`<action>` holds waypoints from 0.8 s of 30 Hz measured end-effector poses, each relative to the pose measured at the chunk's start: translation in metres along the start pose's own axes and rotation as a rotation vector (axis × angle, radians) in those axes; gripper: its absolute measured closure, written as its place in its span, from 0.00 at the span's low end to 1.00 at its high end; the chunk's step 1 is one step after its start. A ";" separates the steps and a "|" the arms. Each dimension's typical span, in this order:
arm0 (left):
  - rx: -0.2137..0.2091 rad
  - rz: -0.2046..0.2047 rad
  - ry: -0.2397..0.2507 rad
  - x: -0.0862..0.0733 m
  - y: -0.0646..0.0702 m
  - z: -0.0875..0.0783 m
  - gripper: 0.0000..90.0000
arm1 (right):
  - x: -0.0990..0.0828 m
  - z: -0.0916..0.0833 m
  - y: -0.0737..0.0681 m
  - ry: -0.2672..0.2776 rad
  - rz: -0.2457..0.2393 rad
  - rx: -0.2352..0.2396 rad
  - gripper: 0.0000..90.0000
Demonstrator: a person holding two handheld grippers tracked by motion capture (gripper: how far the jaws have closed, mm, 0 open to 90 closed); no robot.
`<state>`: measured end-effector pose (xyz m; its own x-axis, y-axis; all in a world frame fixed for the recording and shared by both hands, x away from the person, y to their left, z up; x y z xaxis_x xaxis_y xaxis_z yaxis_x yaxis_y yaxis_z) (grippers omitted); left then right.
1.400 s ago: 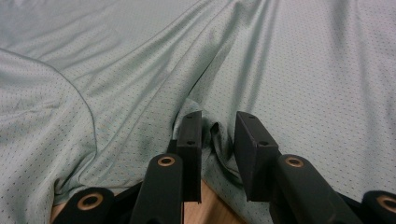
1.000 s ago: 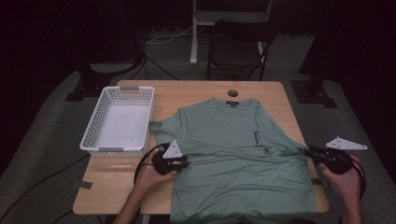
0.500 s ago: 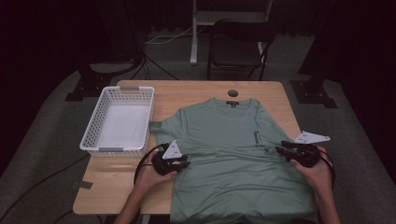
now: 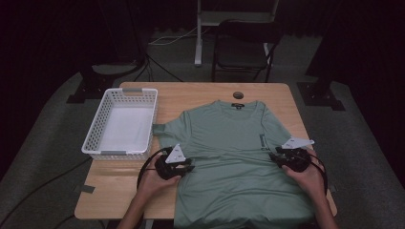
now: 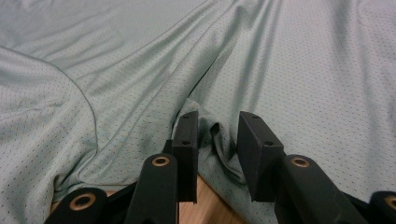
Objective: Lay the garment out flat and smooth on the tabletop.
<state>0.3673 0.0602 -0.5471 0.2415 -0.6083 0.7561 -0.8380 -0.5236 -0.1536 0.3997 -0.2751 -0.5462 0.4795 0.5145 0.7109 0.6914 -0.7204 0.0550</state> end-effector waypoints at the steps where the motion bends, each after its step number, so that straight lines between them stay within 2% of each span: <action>1: 0.000 -0.001 0.000 0.000 0.000 0.000 0.78 | -0.002 -0.002 0.001 0.000 0.004 -0.003 0.63; 10: 0.004 0.001 -0.002 -0.001 0.001 -0.002 0.78 | -0.010 -0.011 0.011 -0.003 0.040 -0.014 0.75; 18: 0.005 -0.001 -0.002 -0.004 0.003 -0.006 0.78 | -0.011 -0.014 0.016 0.009 0.050 -0.024 0.90; 24: 0.004 -0.007 0.000 -0.007 0.004 -0.009 0.77 | -0.011 -0.017 0.020 0.021 0.070 -0.034 0.93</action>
<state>0.3575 0.0677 -0.5473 0.2469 -0.6047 0.7572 -0.8346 -0.5297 -0.1508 0.3990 -0.3031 -0.5405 0.5143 0.4530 0.7282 0.6378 -0.7697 0.0284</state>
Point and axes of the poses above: each handheld gripper's, and its own axes: z roughly forward along the jaws, x roughly out of its top, y roughly to its right, the point moved 10 cm from there along z, roughly forward along the jaws, and after that the axes turned 6 degrees about x, right-handed, at the moved point
